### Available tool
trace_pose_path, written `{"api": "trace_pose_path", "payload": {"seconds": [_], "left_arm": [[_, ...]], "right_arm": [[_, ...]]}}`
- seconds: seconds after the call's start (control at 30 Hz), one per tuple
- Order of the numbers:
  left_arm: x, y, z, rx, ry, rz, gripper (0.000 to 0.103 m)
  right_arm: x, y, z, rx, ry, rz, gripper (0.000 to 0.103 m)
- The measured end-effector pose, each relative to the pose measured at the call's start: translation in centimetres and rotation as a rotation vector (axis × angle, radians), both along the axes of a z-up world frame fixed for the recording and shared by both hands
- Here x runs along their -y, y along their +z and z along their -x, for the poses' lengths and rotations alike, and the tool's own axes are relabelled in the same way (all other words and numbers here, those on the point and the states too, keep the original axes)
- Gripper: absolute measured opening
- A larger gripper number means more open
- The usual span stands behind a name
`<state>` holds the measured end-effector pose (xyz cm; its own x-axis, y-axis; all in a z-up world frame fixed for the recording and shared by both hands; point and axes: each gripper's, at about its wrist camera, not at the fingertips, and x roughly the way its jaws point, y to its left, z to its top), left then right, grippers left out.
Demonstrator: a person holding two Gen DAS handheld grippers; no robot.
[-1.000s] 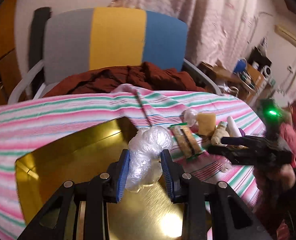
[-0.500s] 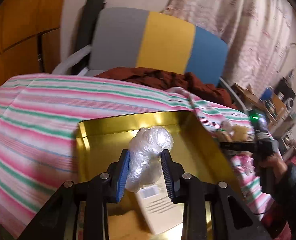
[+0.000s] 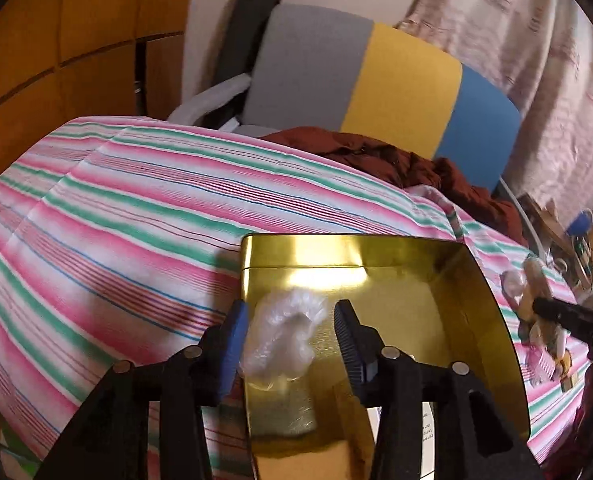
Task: Organize objects
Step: 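Release the bag in the tray with the left tool while the right tool drops the cracker packet in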
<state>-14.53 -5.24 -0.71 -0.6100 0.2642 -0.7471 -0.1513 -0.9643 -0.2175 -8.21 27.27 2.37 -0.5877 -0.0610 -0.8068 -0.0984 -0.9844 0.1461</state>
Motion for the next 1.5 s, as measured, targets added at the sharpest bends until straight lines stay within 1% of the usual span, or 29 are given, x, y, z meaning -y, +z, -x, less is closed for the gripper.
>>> {"api": "trace_pose_path", "payload": {"seconds": [0.1, 0.27, 0.33, 0.37, 0.4, 0.43, 0.5, 0.6, 0.67, 0.7, 0.73, 0.83, 0.9, 1.1, 1.3, 1.37, 1.43, 1.5], "left_arm": [[0.7, 0.0, -0.9, 0.009, 0.02, 0.002, 0.05], [1.1, 0.4, -3.3, 0.0, 0.007, -0.011, 0.05], [1.3, 0.6, -4.5, -0.01, 0.002, -0.026, 0.05], [1.5, 0.6, -5.0, -0.012, 0.001, -0.031, 0.05], [1.6, 0.6, -5.4, -0.01, 0.002, -0.036, 0.05], [1.6, 0.6, -5.8, -0.008, 0.002, -0.04, 0.05], [1.7, 0.7, -6.5, -0.01, -0.004, -0.048, 0.05], [1.6, 0.7, -7.2, -0.014, -0.008, -0.045, 0.05], [1.5, 0.5, -7.5, -0.009, -0.004, -0.053, 0.05], [1.4, 0.4, -7.6, -0.005, 0.0, -0.056, 0.05], [1.3, 0.4, -7.7, 0.0, 0.006, -0.059, 0.05], [0.9, 0.4, -8.1, 0.001, 0.011, -0.054, 0.05], [0.4, 0.7, -8.5, -0.012, 0.009, -0.038, 0.05], [-1.0, 1.2, -9.9, -0.049, -0.005, 0.014, 0.05], [-2.5, 1.8, -11.3, -0.093, -0.021, 0.07, 0.05], [-2.9, 2.0, -11.6, -0.102, -0.031, 0.081, 0.05], [-3.5, 2.1, -11.8, -0.105, -0.051, 0.083, 0.05], [-4.1, 2.1, -12.1, -0.108, -0.073, 0.093, 0.05]], "right_arm": [[2.7, -0.5, 1.6, 0.012, 0.035, 0.015, 0.046], [6.9, -1.1, 5.2, 0.037, 0.076, 0.06, 0.047], [8.1, -0.7, 6.0, 0.02, 0.097, 0.133, 0.051], [8.5, -0.5, 6.2, 0.006, 0.105, 0.162, 0.054], [8.9, -0.2, 6.3, -0.005, 0.105, 0.175, 0.063], [9.3, 0.0, 6.2, -0.017, 0.112, 0.177, 0.066], [10.1, 0.3, 5.4, -0.022, 0.138, 0.153, 0.068], [10.3, 0.1, 3.9, -0.008, 0.14, 0.106, 0.07], [10.2, 0.0, 2.5, -0.015, 0.132, 0.086, 0.074], [10.1, 0.0, 2.0, -0.017, 0.128, 0.075, 0.08], [10.0, -0.1, 1.3, -0.019, 0.126, 0.064, 0.082], [10.1, -0.1, -0.6, -0.034, 0.126, 0.016, 0.082], [10.4, -0.1, -1.9, -0.048, 0.129, -0.017, 0.082], [10.9, -0.3, -4.5, -0.078, 0.123, -0.068, 0.083], [10.1, -0.1, -6.3, -0.106, 0.082, -0.078, 0.084], [9.7, 0.2, -6.8, -0.114, 0.068, -0.086, 0.086], [9.3, 0.3, -7.2, -0.119, 0.061, -0.093, 0.092], [8.9, 0.3, -7.6, -0.122, 0.055, -0.095, 0.092]]}}
